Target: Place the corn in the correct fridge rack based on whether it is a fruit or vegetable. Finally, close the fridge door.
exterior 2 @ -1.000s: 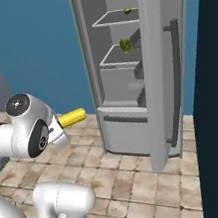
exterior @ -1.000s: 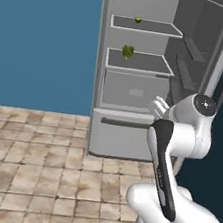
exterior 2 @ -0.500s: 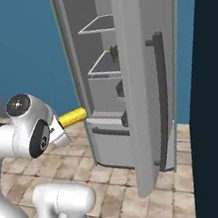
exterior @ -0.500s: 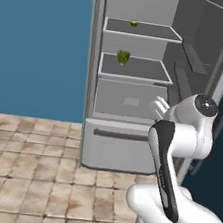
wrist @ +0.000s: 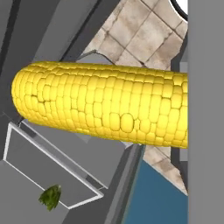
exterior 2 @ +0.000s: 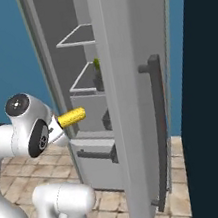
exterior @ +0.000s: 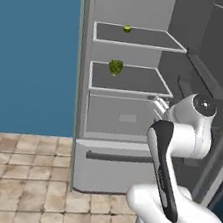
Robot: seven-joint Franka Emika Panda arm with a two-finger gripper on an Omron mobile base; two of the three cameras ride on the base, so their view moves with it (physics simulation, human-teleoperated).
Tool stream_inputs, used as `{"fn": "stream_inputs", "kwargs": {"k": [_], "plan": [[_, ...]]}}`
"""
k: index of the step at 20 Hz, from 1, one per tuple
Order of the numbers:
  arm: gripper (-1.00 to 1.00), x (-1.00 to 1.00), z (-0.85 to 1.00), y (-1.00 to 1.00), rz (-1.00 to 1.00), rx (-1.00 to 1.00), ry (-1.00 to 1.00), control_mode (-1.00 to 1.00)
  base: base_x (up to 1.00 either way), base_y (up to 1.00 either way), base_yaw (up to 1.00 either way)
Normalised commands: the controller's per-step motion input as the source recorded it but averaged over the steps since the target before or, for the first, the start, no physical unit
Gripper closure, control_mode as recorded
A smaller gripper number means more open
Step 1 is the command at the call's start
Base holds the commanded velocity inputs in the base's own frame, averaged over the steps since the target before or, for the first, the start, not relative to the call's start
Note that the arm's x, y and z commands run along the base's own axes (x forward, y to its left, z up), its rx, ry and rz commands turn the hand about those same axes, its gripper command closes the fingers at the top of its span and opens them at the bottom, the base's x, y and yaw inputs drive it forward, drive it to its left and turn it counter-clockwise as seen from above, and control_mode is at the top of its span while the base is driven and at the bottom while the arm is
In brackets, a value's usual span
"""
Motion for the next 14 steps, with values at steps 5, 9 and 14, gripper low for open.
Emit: {"fn": "stream_inputs", "kwargs": {"k": [5,9,14], "plan": [[1.00,0.00,0.00,0.00,0.00,0.00,0.00,1.00,0.69,0.49,-0.23],[1.00,0.00,0.00,0.00,0.00,0.00,0.00,1.00,0.66,0.31,-0.19],[1.00,0.00,0.00,0.00,0.00,0.00,0.00,1.00,0.54,0.02,-0.15]]}}
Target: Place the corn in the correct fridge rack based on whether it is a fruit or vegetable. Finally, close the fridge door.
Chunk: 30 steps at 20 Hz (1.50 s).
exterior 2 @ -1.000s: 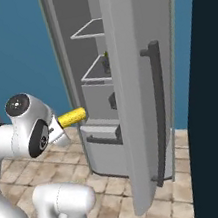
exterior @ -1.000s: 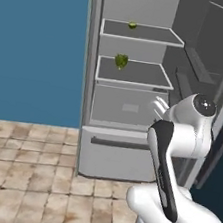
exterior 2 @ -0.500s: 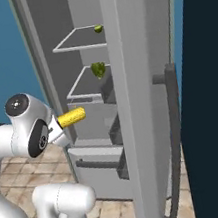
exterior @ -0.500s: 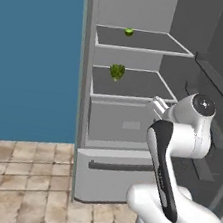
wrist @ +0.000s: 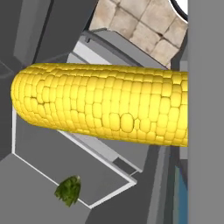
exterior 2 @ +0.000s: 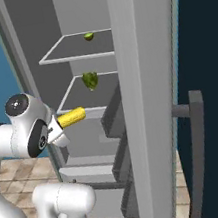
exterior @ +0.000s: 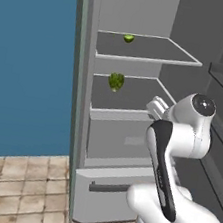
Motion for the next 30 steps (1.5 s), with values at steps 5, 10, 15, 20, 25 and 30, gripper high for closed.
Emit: {"fn": "stream_inputs", "kwargs": {"k": [5,10,15,20,25,30], "plan": [[1.00,0.00,0.00,0.00,0.00,0.00,0.00,1.00,0.56,0.00,-0.04],[1.00,0.00,0.00,0.00,0.00,0.00,0.00,1.00,0.57,0.00,-0.01],[1.00,0.19,-0.14,-0.04,0.00,0.00,0.00,-1.00,0.14,0.00,0.00],[1.00,0.29,-0.34,-0.15,0.01,-0.02,0.00,-1.00,0.00,0.00,0.00],[1.00,0.24,-0.38,-0.07,0.20,-0.09,-0.09,-1.00,0.00,0.00,0.00],[1.00,0.55,-0.27,-0.06,0.15,-0.14,-0.01,-1.00,0.00,0.00,0.00]]}}
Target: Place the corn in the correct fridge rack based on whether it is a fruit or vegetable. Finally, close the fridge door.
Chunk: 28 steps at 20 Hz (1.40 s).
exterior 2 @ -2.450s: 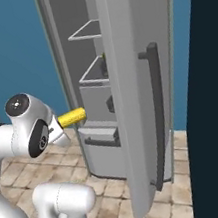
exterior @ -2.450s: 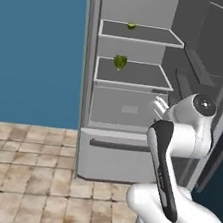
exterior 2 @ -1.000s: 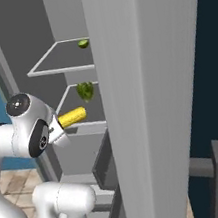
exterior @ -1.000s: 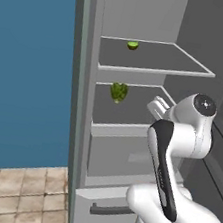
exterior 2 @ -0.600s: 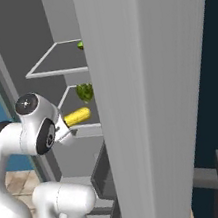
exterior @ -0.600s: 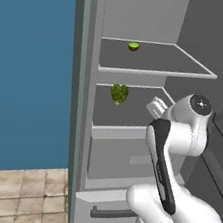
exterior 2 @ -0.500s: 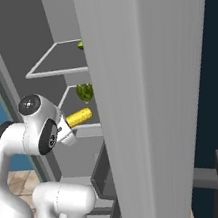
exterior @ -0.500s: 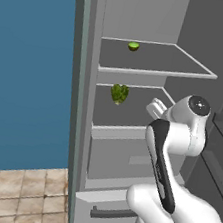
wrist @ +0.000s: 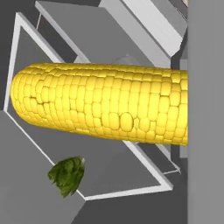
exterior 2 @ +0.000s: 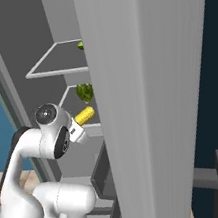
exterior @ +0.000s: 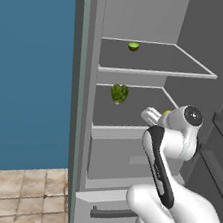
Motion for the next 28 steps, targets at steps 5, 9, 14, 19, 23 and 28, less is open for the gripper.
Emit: {"fn": "stream_inputs", "kwargs": {"k": [5,9,14,19,23,28], "plan": [[1.00,0.82,-0.03,-0.06,0.00,-0.12,0.20,-1.00,0.00,0.00,0.00],[1.00,0.77,0.00,-0.31,0.00,0.00,0.23,-1.00,0.00,0.00,0.00],[1.00,0.55,-0.04,-0.26,0.00,-0.01,0.20,-1.00,0.00,0.00,0.00],[1.00,0.32,-0.35,-0.29,0.00,-0.01,0.00,-1.00,0.00,0.00,0.00],[1.00,0.33,-0.36,-0.22,0.00,-0.01,0.00,-1.00,0.00,0.00,0.00],[1.00,0.36,-0.30,-0.27,0.01,0.00,-0.02,-1.00,0.00,0.00,0.00]]}}
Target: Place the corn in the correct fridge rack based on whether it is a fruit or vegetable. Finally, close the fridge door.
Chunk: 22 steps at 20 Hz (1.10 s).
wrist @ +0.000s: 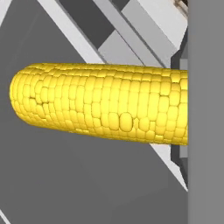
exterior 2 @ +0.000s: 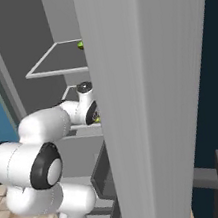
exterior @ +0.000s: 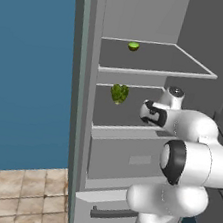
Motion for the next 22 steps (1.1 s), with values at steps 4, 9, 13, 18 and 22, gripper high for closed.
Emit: {"fn": "stream_inputs", "kwargs": {"k": [4,9,13,18,22], "plan": [[1.00,0.52,-0.06,-0.20,0.05,0.00,-0.01,-1.00,0.00,0.00,0.00],[1.00,0.57,-0.10,-0.27,0.05,0.00,0.00,-1.00,0.00,0.00,0.00],[1.00,0.46,-0.38,-0.30,0.04,0.00,0.00,-1.00,0.00,0.00,0.00],[-1.00,0.59,-0.36,-0.19,0.03,0.00,0.00,-1.00,0.00,0.00,0.00],[-1.00,0.66,-0.26,-0.08,0.02,0.00,-0.01,-1.00,0.00,0.00,0.00]]}}
